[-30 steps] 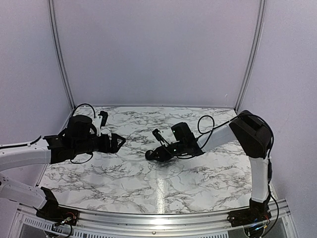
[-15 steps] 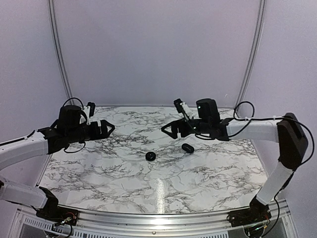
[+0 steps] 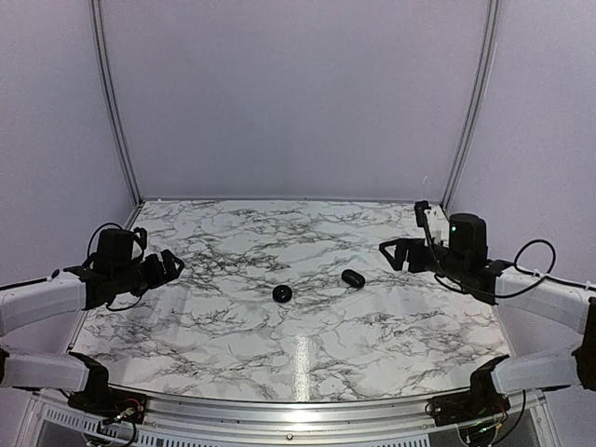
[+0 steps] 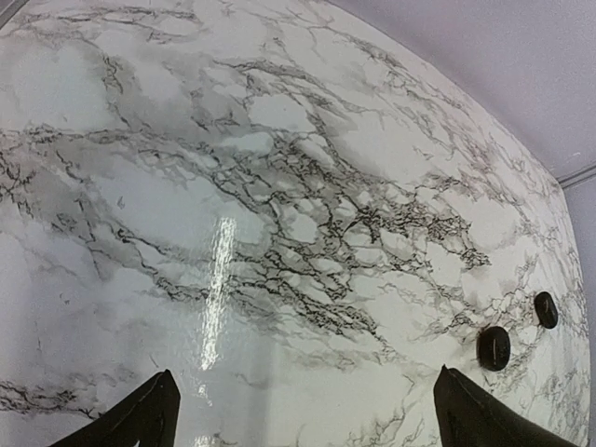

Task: Insert the wireless bluetooth earbuds into the charging case
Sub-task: Reset both arms

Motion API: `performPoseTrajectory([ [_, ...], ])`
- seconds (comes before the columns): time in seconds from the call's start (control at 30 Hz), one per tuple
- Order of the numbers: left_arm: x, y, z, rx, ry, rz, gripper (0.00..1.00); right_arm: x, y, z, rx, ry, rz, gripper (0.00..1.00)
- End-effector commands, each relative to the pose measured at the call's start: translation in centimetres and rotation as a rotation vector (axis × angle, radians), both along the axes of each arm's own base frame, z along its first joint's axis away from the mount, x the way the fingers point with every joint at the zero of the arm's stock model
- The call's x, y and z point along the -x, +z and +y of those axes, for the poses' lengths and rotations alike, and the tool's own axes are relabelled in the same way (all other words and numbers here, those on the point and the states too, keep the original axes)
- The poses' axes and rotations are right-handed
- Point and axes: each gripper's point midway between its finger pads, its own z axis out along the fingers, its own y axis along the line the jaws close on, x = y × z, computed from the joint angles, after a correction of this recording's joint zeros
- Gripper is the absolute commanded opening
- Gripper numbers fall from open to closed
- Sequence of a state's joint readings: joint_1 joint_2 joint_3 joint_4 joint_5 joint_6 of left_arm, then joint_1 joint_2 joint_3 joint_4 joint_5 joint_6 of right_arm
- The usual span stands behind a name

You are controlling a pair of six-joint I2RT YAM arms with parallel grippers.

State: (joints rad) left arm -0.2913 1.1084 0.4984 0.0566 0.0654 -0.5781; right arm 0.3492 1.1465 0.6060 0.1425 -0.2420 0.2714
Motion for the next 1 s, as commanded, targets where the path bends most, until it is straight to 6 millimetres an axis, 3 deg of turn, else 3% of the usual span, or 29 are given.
performPoseTrajectory([
  [0.0,-0.4,0.4,0.0,0.041,0.026,-0.052,0.99,1.0,-0.8,-2.1,-0.031,-0.094,-0.009,0.99],
  [0.37,-0.6,1.8,0.0,0.027,0.013,-0.097,0.99,1.1,-0.6,-2.3,-0.049,-0.103,-0.023,0.99],
  [0.97,-0.7,2.1,-0.1,0.031,0.008,-0.102,0.99,0.9,-0.6,-2.6,-0.034,-0.119,-0.028,0.99],
])
